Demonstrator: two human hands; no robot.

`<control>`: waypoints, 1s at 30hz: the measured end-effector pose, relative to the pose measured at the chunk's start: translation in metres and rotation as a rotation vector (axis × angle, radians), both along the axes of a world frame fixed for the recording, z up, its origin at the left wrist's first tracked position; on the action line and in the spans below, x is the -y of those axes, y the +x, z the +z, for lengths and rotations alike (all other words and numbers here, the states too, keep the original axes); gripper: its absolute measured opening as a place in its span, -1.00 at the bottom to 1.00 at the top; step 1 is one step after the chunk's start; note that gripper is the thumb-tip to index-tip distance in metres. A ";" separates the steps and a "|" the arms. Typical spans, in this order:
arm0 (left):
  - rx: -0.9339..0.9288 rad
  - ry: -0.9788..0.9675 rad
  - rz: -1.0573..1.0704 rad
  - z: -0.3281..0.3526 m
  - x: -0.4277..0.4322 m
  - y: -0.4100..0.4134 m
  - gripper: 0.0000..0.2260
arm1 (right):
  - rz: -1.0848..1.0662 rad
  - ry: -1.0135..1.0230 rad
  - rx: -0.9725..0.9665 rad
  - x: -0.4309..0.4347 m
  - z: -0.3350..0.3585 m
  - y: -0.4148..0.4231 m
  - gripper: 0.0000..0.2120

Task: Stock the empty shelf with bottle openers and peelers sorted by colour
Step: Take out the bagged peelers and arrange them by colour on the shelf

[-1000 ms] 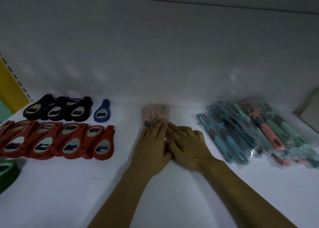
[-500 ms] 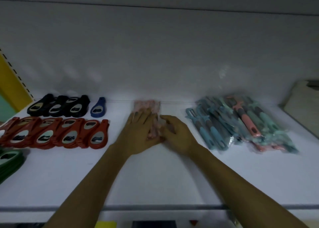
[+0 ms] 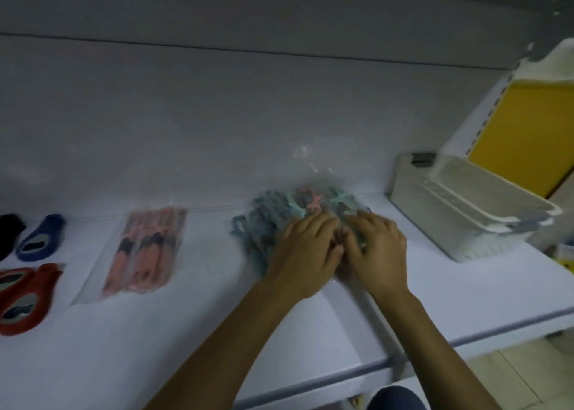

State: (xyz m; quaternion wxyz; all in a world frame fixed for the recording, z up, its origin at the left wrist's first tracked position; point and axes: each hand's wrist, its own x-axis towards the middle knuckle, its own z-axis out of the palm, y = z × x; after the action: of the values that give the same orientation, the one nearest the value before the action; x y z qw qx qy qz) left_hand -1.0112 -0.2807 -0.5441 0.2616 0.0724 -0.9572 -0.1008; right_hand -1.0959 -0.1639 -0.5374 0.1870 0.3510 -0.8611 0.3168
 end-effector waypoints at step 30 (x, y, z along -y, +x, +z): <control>-0.172 0.250 0.151 -0.026 0.006 0.009 -0.64 | 0.141 -0.057 -0.103 -0.004 -0.016 -0.010 -0.64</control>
State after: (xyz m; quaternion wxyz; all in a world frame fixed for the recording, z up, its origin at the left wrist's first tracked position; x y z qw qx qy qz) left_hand -1.0018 -0.2865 -0.5698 0.3385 0.1670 -0.9030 -0.2053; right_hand -1.1056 -0.1597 -0.5537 0.2180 0.4212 -0.8141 0.3352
